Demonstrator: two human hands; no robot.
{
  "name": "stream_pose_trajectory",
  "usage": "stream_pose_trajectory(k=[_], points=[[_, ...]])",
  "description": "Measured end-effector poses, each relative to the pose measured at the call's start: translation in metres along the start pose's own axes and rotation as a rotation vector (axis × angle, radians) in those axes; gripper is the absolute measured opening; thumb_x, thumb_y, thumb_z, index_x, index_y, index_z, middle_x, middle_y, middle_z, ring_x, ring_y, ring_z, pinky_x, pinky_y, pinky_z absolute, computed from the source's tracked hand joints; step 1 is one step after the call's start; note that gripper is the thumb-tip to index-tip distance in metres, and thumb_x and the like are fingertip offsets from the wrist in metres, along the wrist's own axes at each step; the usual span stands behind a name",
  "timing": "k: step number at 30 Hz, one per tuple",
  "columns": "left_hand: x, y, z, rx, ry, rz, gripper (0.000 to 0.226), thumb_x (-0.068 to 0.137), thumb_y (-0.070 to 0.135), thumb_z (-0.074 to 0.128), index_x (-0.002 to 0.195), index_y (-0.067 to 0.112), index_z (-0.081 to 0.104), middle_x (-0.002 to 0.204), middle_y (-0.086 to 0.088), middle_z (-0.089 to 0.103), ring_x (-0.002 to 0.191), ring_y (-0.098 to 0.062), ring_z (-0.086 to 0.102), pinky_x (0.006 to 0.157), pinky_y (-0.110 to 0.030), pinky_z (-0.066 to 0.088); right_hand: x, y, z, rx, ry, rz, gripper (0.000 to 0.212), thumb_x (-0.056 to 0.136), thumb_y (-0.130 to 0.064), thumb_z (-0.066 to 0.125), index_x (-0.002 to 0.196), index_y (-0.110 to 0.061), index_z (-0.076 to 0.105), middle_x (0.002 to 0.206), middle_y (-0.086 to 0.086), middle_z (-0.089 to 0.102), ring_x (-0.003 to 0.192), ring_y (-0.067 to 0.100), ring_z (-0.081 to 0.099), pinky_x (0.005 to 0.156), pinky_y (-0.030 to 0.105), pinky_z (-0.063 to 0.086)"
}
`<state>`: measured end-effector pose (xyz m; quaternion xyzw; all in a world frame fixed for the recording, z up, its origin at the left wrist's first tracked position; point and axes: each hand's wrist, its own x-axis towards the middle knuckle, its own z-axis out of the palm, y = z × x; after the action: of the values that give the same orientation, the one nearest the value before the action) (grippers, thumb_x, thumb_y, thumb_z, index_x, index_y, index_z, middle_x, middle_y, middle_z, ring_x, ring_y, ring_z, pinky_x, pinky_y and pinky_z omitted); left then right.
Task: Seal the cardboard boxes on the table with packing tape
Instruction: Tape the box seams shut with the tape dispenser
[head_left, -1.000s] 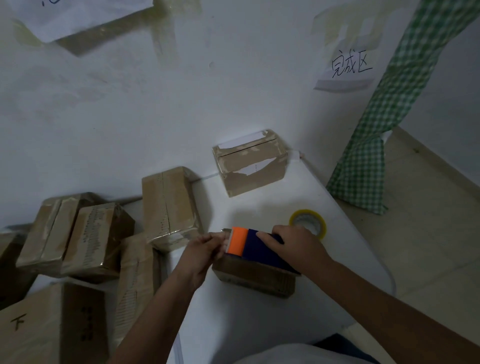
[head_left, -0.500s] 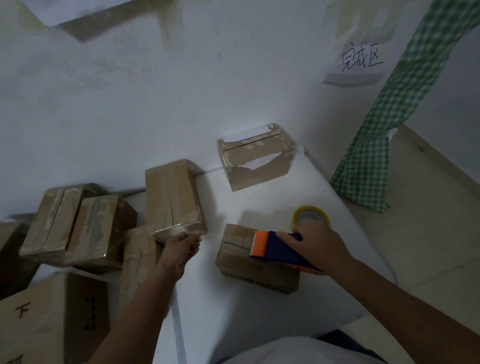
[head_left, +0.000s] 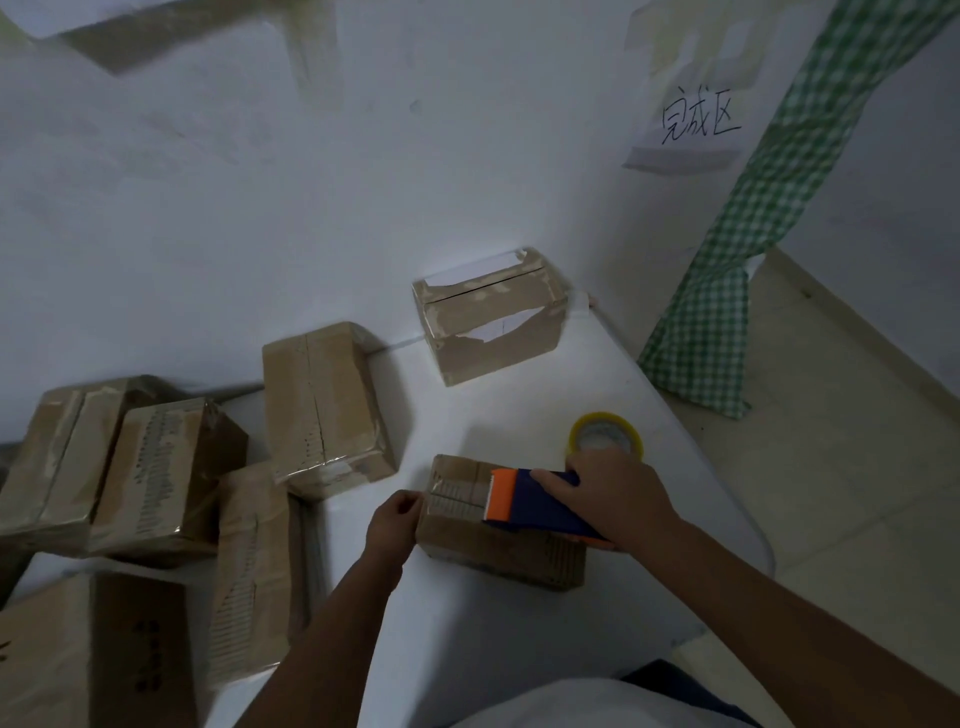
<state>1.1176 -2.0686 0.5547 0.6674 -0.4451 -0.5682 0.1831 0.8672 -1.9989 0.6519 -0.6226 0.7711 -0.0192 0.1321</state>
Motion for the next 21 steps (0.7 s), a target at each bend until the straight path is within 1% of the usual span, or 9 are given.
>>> stream_pose_trajectory(k=[3, 5, 7, 9, 10, 12, 14, 17, 21], points=[[0.004, 0.005, -0.003, 0.132, -0.037, -0.003, 0.012, 0.099, 0.017, 0.056, 0.102, 0.010, 0.065, 0.107, -0.016, 0.068, 0.089, -0.029, 0.065, 0.075, -0.038, 0.054, 0.001, -0.001, 0.001, 0.000, -0.003, -0.009, 0.055, 0.090, -0.070, 0.035, 0.067, -0.023, 0.050, 0.063, -0.005, 0.044, 0.060, 0.011, 0.048, 0.048, 0.025, 0.034], [0.006, 0.009, -0.005, 0.237, -0.072, -0.010, 0.026, 0.098, 0.013, 0.058, 0.122, 0.006, 0.060, 0.123, -0.018, 0.061, 0.087, -0.025, 0.063, 0.064, -0.029, 0.056, 0.001, -0.002, 0.000, -0.014, -0.001, -0.015, 0.056, 0.091, -0.070, 0.034, 0.070, -0.022, 0.053, 0.064, -0.005, 0.044, 0.063, 0.012, 0.050, 0.049, 0.024, 0.035], [0.009, 0.011, -0.006, 0.377, -0.054, 0.009, 0.038, 0.097, 0.012, 0.060, 0.133, 0.002, 0.054, 0.127, -0.017, 0.058, 0.094, -0.029, 0.063, 0.063, -0.030, 0.056, 0.001, -0.003, -0.001, -0.032, 0.003, -0.016, 0.057, 0.090, -0.071, 0.033, 0.071, -0.021, 0.054, 0.064, -0.005, 0.044, 0.063, 0.012, 0.051, 0.048, 0.024, 0.033], [0.008, 0.014, -0.007, 0.427, 0.046, 0.091, 0.023, 0.097, 0.014, 0.058, 0.116, 0.004, 0.067, 0.104, -0.010, 0.069, 0.085, -0.024, 0.068, 0.073, -0.038, 0.058, 0.000, -0.003, -0.002, -0.044, 0.005, -0.012, 0.058, 0.090, -0.071, 0.033, 0.071, -0.021, 0.054, 0.063, -0.005, 0.044, 0.062, 0.012, 0.051, 0.046, 0.024, 0.030], [0.006, 0.015, -0.007, 0.377, 0.093, 0.126, 0.019, 0.097, 0.015, 0.056, 0.103, 0.008, 0.072, 0.090, -0.005, 0.072, 0.078, -0.020, 0.069, 0.077, -0.038, 0.059, 0.000, -0.003, -0.002, -0.046, 0.003, -0.009, 0.058, 0.090, -0.071, 0.033, 0.070, -0.021, 0.054, 0.063, -0.005, 0.045, 0.062, 0.012, 0.051, 0.046, 0.023, 0.031], [-0.003, 0.019, -0.007, 0.205, 0.134, 0.143, 0.023, 0.100, 0.021, 0.053, 0.089, 0.018, 0.073, 0.082, 0.001, 0.074, 0.077, -0.017, 0.071, 0.078, -0.036, 0.059, 0.000, -0.002, -0.003, -0.043, -0.006, 0.001, 0.058, 0.090, -0.071, 0.033, 0.071, -0.021, 0.054, 0.064, -0.004, 0.047, 0.063, 0.012, 0.053, 0.048, 0.024, 0.035], [-0.014, 0.021, -0.005, 0.251, 0.104, 0.174, 0.036, 0.104, 0.035, 0.042, 0.092, 0.021, 0.073, 0.088, 0.000, 0.073, 0.083, -0.016, 0.070, 0.079, -0.032, 0.054, -0.001, -0.002, -0.004, -0.029, -0.018, 0.005, 0.057, 0.091, -0.071, 0.033, 0.067, -0.022, 0.049, 0.064, -0.004, 0.047, 0.063, 0.012, 0.052, 0.048, 0.024, 0.035], [-0.027, 0.017, 0.004, 0.584, 0.002, 0.231, 0.051, 0.106, 0.045, 0.024, 0.129, 0.017, 0.061, 0.116, -0.012, 0.066, 0.107, -0.027, 0.061, 0.088, -0.030, 0.043, -0.001, -0.005, -0.006, -0.005, -0.028, 0.001, 0.055, 0.092, -0.068, 0.034, 0.064, -0.023, 0.043, 0.062, -0.004, 0.042, 0.063, 0.013, 0.049, 0.051, 0.026, 0.036], [-0.028, 0.022, -0.002, 0.435, -0.104, 0.158, 0.066, 0.100, 0.060, 0.019, 0.141, 0.018, 0.050, 0.142, -0.010, 0.052, 0.121, -0.022, 0.052, 0.100, -0.030, 0.038, 0.001, -0.010, -0.010, -0.046, -0.049, -0.016, 0.056, 0.093, -0.067, 0.034, 0.063, -0.021, 0.043, 0.061, -0.003, 0.042, 0.061, 0.014, 0.048, 0.055, 0.027, 0.040]])
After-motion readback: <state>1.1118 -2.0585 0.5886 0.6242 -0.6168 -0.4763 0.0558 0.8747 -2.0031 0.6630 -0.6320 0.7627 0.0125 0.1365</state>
